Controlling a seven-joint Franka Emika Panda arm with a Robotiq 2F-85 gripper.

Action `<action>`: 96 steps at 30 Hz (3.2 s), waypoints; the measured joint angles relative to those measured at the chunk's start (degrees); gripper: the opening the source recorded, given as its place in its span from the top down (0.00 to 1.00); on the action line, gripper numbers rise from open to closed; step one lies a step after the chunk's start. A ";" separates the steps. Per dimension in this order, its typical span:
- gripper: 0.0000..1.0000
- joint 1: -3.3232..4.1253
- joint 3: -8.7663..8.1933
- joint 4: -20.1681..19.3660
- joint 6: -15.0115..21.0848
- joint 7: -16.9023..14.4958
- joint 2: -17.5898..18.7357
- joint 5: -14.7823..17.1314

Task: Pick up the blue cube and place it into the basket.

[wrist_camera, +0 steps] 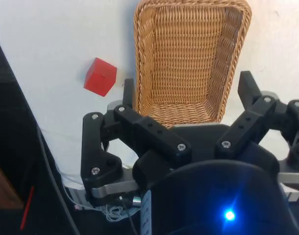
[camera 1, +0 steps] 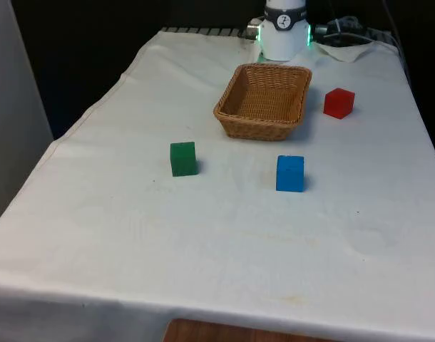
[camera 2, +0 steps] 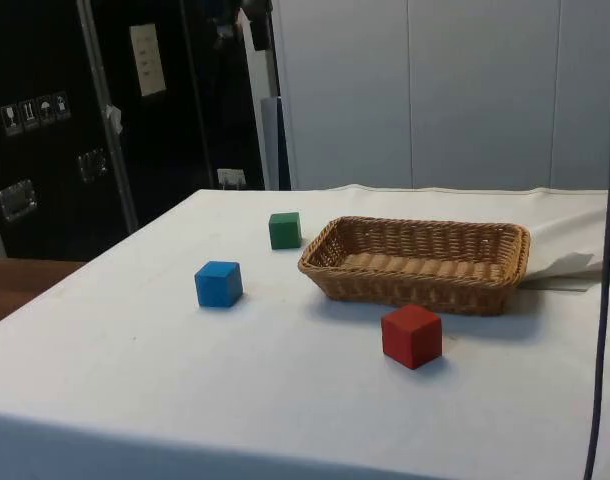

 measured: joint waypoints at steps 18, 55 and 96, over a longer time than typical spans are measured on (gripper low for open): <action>0.00 0.11 1.32 2.98 3.78 2.29 5.27 -0.52; 0.00 0.46 6.13 -1.60 19.31 6.88 11.40 -6.65; 0.00 1.15 6.93 -3.09 30.94 8.19 20.86 -7.10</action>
